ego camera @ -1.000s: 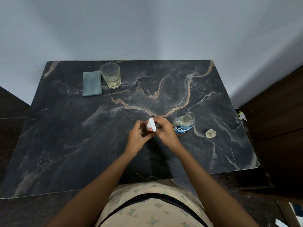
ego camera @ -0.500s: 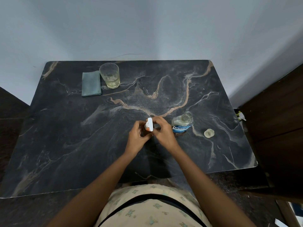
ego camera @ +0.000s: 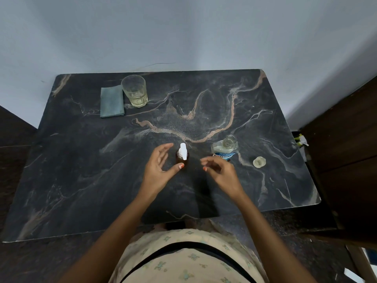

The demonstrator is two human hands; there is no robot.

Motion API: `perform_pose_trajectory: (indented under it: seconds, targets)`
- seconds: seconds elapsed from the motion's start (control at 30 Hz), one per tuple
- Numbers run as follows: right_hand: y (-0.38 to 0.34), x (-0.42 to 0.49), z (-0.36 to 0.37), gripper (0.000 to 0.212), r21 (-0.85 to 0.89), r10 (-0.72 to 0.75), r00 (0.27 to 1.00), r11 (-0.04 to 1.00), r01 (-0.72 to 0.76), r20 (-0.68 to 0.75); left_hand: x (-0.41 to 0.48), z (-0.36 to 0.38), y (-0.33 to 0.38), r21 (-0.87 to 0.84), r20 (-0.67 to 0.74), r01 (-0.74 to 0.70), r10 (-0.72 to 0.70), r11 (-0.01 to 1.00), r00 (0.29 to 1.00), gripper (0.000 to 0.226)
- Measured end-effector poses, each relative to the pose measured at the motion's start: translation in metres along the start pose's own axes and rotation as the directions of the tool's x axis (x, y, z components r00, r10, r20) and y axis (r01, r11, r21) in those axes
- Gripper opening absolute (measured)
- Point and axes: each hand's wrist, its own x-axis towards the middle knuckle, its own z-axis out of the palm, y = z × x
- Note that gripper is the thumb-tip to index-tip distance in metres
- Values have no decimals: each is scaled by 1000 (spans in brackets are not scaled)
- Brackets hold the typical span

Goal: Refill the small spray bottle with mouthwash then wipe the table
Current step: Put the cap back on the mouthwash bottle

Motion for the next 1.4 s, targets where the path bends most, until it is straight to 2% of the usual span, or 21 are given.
perform_pose_trajectory:
  seconds: [0.17, 0.33, 0.47, 0.57, 0.73, 0.93, 1.17, 1.4]
  targets:
    - [8, -14, -28, 31, -11, 6, 1000, 1000, -6, -25, 3, 7, 37, -19, 23, -117, 118, 993, 993, 57]
    - [16, -15, -58, 22, -34, 34, 989, 999, -39, -145, 12, 41, 58, -50, 126, -172, 177, 984, 976, 56]
    - [35, -9, -79, 23, -76, 78, 946, 991, -107, -316, 22, 73, 49, 18, 232, -141, 133, 990, 964, 63]
    - [51, -6, -91, 33, -140, 95, 908, 976, -165, -407, 28, 92, 36, 151, 269, -128, 84, 980, 959, 72]
    - [80, -1, -104, 53, -302, 134, 885, 908, -289, -446, 34, 108, 21, 271, 239, -75, 8, 960, 971, 78]
    - [95, 2, -104, 57, -233, 245, 857, 895, -380, -454, 38, 112, 10, 269, 227, 0, -63, 963, 972, 64]
    - [99, 6, -103, 36, -191, 227, 841, 914, -359, -491, 44, 112, 7, 240, 190, -1, -46, 971, 981, 51]
    - [53, 12, -104, 30, -154, 74, 892, 975, -158, -446, 46, 111, 6, 250, 185, 28, -77, 968, 980, 50]
